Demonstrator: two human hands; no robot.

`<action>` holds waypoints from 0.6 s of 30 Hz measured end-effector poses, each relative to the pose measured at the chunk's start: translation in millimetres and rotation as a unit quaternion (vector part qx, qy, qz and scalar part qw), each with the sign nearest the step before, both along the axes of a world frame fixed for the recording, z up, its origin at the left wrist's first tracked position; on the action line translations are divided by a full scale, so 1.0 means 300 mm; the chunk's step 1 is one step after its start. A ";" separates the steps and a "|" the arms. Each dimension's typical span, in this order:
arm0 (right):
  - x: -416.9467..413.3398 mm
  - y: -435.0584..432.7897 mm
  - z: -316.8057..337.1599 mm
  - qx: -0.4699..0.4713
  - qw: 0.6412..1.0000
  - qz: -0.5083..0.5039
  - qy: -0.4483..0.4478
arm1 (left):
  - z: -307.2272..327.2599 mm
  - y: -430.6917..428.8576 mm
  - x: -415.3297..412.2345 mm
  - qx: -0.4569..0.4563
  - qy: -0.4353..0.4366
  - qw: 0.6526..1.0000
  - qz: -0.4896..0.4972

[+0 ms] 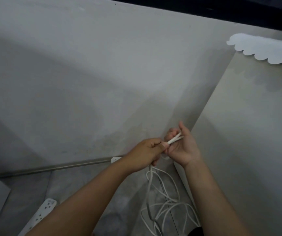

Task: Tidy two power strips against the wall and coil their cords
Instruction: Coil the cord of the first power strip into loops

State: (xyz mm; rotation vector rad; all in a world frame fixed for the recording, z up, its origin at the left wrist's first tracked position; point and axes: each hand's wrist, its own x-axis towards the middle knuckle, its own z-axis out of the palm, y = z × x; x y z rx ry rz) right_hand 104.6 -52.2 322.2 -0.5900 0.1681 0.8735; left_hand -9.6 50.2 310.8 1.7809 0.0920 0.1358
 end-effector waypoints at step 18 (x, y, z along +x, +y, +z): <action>-0.044 -0.124 0.185 0.344 0.909 0.207 -0.115 | -0.262 0.053 0.033 0.290 0.280 0.908 -0.114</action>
